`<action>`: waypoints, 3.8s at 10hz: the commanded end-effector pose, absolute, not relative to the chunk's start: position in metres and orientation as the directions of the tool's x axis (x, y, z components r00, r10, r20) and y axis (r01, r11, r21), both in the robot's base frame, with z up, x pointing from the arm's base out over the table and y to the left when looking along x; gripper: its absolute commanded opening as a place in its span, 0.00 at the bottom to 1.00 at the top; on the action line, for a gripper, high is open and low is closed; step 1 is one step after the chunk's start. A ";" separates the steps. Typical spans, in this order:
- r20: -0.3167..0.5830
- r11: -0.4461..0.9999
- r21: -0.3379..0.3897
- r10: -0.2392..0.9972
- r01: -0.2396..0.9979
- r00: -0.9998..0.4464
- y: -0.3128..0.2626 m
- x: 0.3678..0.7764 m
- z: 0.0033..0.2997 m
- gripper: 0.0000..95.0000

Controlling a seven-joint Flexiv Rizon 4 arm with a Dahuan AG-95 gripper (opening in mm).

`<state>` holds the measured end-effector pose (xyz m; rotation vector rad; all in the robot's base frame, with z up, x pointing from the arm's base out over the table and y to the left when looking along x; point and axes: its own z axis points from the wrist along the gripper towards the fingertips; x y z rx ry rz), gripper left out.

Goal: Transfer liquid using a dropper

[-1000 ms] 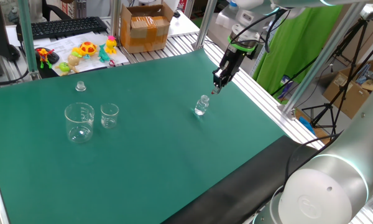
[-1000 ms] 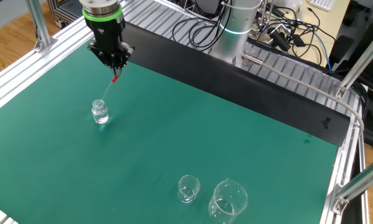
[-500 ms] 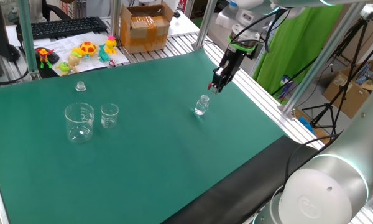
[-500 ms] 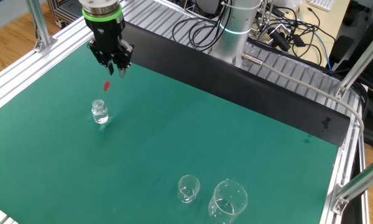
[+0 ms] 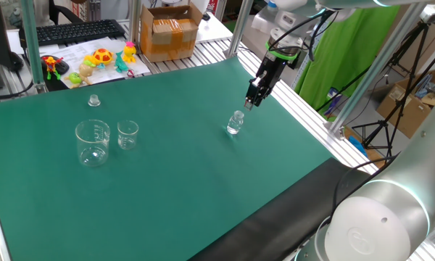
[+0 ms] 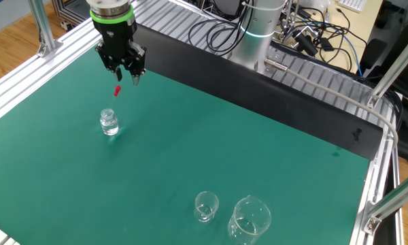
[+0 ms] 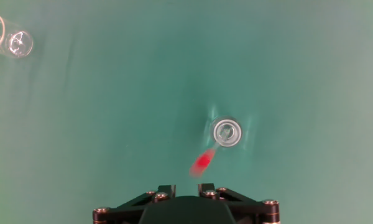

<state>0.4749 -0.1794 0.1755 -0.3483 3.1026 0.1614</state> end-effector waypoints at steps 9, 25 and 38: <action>-0.070 0.972 0.084 -0.215 -0.221 -0.974 -0.173 0.483 0.189 0.20; -0.070 0.972 0.084 -0.215 -0.221 -0.974 -0.173 0.483 0.189 0.20; 0.020 0.972 0.086 -0.220 -0.217 -0.975 -0.180 0.512 0.206 0.20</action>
